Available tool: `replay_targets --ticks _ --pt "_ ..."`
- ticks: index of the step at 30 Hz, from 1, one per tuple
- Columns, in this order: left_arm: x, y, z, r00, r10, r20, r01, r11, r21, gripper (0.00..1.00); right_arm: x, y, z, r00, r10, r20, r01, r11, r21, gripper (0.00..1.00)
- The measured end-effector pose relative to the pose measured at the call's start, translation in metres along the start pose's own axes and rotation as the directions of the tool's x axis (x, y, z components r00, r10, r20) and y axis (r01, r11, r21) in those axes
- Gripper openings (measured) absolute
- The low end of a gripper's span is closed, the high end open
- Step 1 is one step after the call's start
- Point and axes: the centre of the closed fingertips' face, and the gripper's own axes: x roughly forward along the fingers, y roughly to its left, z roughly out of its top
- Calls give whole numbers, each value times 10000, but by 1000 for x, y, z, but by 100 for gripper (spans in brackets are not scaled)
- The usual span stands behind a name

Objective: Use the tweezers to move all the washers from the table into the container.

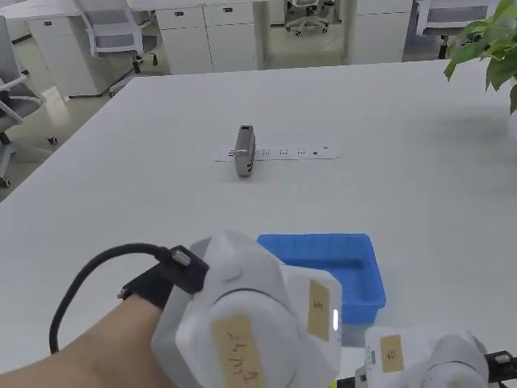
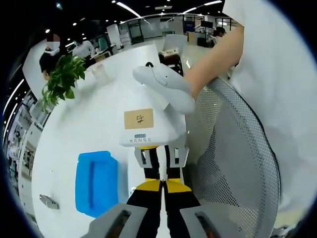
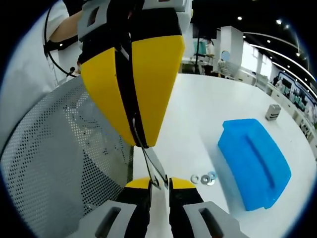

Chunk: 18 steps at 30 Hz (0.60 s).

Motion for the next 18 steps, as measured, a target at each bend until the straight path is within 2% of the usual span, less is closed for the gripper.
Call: replay_targets --ticks 4,8,13,18 --pt "0 2 3 10000 51 66 -51 10000 36 0 -3 -1 3 9999 -60 98 61 10000 -71 8" --pt "-1 8 6 9996 257 147 -259 9995 169 0 -9 -12 4 9986 -472 242 468 9988 165 9" --pt "-3 19 3 9990 414 166 -416 9990 160 0 -11 -23 4 9962 -840 231 837 9964 156 9" --pt "-2 25 0 9988 471 161 -475 9986 236 0 -10 -28 3 9950 -986 159 983 9950 165 8"
